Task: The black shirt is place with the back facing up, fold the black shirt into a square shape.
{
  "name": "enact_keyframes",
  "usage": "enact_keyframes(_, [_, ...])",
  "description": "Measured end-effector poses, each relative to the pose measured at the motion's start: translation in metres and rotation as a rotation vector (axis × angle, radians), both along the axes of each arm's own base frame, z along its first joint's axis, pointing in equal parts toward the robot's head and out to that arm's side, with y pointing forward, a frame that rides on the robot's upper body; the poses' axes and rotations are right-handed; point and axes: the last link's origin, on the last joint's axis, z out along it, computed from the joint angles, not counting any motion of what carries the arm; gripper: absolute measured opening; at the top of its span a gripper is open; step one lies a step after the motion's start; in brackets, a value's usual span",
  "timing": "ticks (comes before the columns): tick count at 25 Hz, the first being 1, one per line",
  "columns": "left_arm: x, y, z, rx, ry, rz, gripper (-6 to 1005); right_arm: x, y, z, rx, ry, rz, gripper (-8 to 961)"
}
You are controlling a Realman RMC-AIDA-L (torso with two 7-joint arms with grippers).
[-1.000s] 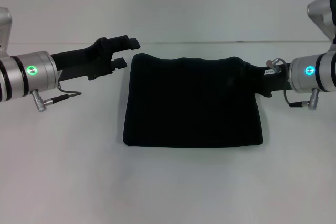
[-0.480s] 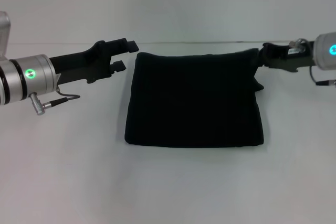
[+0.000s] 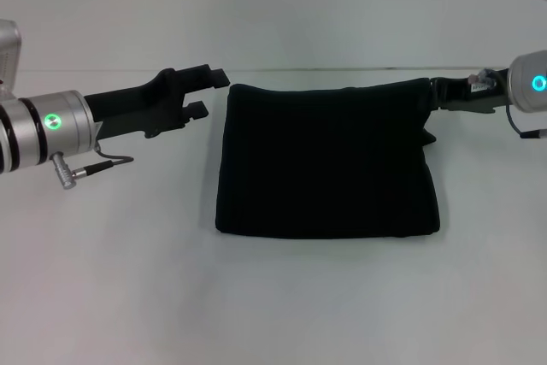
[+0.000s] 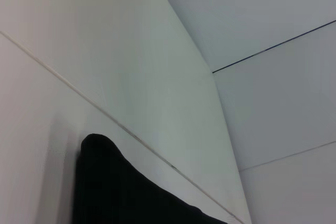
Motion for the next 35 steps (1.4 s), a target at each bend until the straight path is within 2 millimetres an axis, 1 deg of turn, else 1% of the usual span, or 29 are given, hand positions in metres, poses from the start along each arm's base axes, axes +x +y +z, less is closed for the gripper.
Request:
enact_keyframes(4, [-0.001, -0.001, 0.000, -0.002, -0.002, 0.003, 732, 0.003, 0.002, -0.003, 0.018, -0.057, 0.016, 149])
enact_keyframes(7, [-0.001, -0.002, -0.002, -0.007, -0.004, 0.006, 732, 0.005, 0.006, -0.001, 0.051, -0.097, 0.029, 163])
enact_keyframes(9, [-0.001, -0.002, -0.003, -0.009, -0.006, 0.006, 732, 0.006, 0.011, 0.003, 0.100, -0.115, 0.038, 172])
enact_keyframes(11, [-0.001, -0.002, -0.003, -0.010, -0.006, 0.006, 732, 0.006, 0.013, 0.006, 0.110, -0.117, 0.039, 212])
enact_keyframes(13, [-0.001, -0.002, -0.003, -0.011, -0.006, 0.005, 732, 0.007, 0.014, 0.014, 0.122, -0.109, 0.033, 252])
enact_keyframes(15, [-0.001, -0.002, -0.003, -0.012, -0.006, 0.003, 732, 0.007, 0.010, 0.020, 0.090, -0.070, 0.015, 291])
enact_keyframes(18, [0.000, -0.002, -0.003, -0.013, -0.006, 0.001, 732, 0.004, -0.004, 0.024, -0.016, 0.030, -0.017, 351])
enact_keyframes(19, [0.000, -0.002, -0.003, -0.012, -0.006, 0.001, 732, 0.003, -0.011, 0.022, -0.060, 0.069, -0.028, 371])
enact_keyframes(23, [0.000, 0.000, -0.002, -0.008, -0.005, 0.002, 733, -0.004, -0.032, 0.006, -0.182, 0.199, -0.059, 362])
enact_keyframes(27, [0.000, 0.000, -0.002, -0.004, -0.003, 0.004, 733, -0.011, -0.041, -0.015, -0.223, 0.275, -0.076, 357])
enact_keyframes(30, [0.000, 0.000, -0.002, -0.005, -0.005, 0.004, 733, -0.013, -0.042, -0.027, -0.226, 0.273, -0.086, 357])
enact_keyframes(32, [0.001, 0.000, -0.002, -0.006, -0.006, 0.003, 733, -0.009, -0.043, -0.031, -0.231, 0.248, -0.106, 357])
enact_keyframes(35, [0.001, 0.000, -0.002, -0.005, -0.007, 0.002, 733, 0.000, -0.043, -0.026, -0.235, 0.195, -0.141, 356])
